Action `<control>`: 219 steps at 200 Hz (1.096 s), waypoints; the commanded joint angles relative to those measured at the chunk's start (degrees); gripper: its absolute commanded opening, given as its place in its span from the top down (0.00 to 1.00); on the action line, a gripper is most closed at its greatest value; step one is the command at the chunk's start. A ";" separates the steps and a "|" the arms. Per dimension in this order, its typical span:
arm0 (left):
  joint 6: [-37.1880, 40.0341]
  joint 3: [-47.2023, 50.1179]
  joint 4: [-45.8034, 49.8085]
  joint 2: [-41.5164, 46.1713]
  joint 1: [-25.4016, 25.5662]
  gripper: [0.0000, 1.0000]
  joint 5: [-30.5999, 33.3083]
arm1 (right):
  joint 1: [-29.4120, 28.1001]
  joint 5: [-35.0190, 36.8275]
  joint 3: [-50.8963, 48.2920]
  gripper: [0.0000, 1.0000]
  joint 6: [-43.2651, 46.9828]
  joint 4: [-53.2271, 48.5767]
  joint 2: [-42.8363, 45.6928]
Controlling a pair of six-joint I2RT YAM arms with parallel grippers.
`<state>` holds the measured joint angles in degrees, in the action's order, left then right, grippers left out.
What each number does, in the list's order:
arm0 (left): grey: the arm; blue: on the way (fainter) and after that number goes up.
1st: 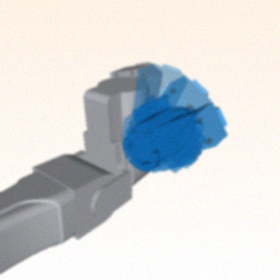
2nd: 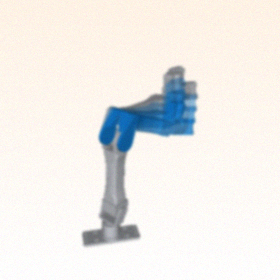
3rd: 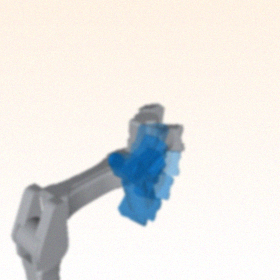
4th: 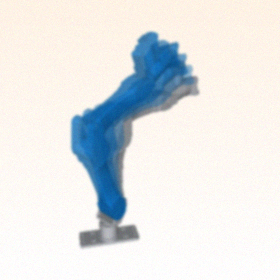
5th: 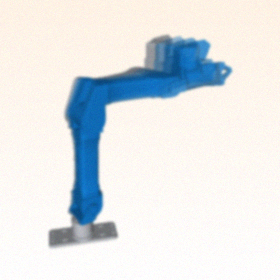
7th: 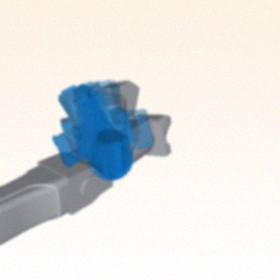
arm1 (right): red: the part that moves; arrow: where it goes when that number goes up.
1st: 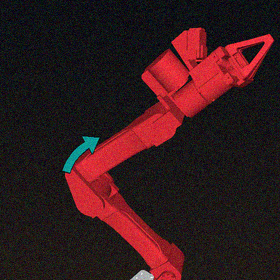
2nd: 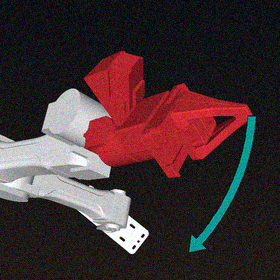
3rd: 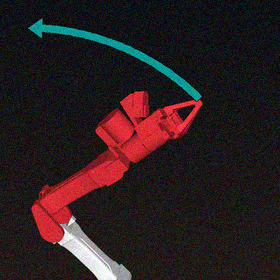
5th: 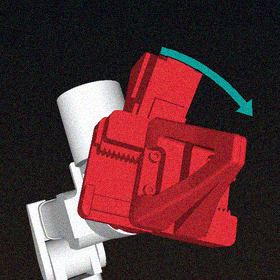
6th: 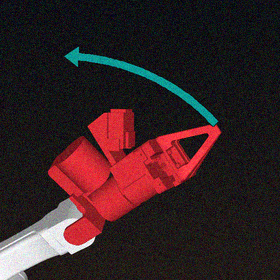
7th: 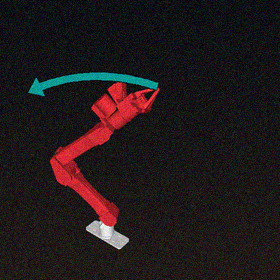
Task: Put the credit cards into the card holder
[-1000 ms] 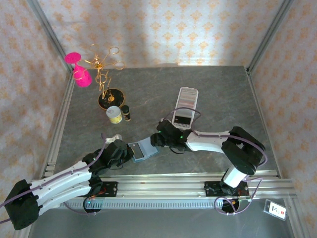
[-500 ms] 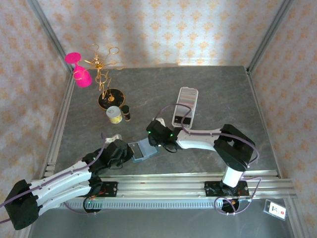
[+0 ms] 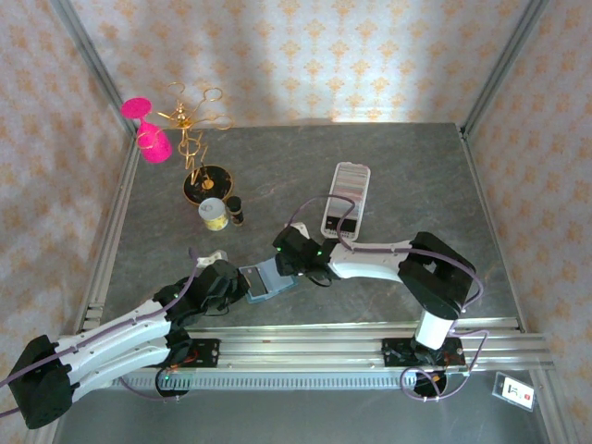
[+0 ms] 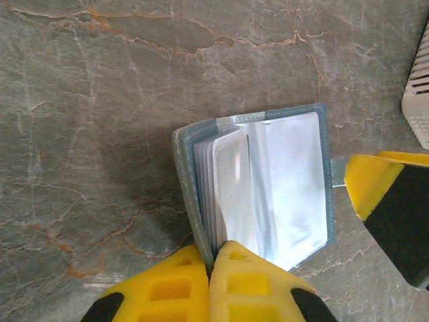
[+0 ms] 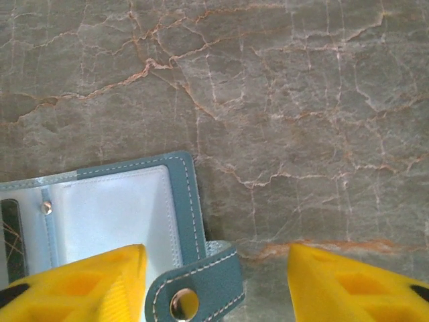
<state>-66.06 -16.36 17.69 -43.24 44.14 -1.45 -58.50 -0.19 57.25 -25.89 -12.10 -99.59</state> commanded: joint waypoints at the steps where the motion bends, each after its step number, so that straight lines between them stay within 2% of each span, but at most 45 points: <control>1: 0.74 -1.06 3.73 0.51 0.21 1.00 1.27 | -1.65 2.43 1.78 0.38 1.85 -1.63 1.18; 18: 0.66 -0.96 3.75 0.69 0.20 1.00 1.28 | -1.86 3.73 2.68 0.41 1.62 -2.97 0.03; 74: 0.58 -0.79 3.75 0.92 0.25 1.00 1.08 | -1.88 8.49 4.36 0.72 1.46 -5.90 -0.16; 119: 0.49 -0.39 3.38 1.09 0.22 1.00 0.90 | -1.84 7.91 4.74 0.71 1.61 -6.49 -1.79; 140: 0.45 -0.43 3.66 1.23 0.26 1.00 0.97 | -1.84 8.91 4.79 0.77 1.37 -6.86 -1.19; 162: 0.49 -0.34 3.58 1.25 0.24 1.00 0.93 | -1.88 9.20 4.76 0.90 1.59 -7.25 -0.30; 175: 0.49 -0.34 3.49 1.28 0.31 1.00 0.84 | -1.82 9.30 5.16 0.89 1.63 -7.91 -0.08; 183: 0.50 -0.29 3.34 1.27 0.21 1.00 0.67 | -1.88 9.58 5.35 0.82 1.66 -8.28 0.07; 192: 0.51 -0.25 3.06 1.23 0.22 1.00 0.50 | -1.87 9.59 5.26 0.78 1.81 -8.28 0.26; 219: 0.50 -0.03 2.79 1.13 0.27 1.00 0.23 | -1.81 9.50 5.06 0.77 1.68 -7.96 0.95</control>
<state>-66.08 -16.36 18.65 -42.35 44.14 -1.45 -60.34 6.72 60.95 -24.12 -18.55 -100.77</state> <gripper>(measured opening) 0.047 0.232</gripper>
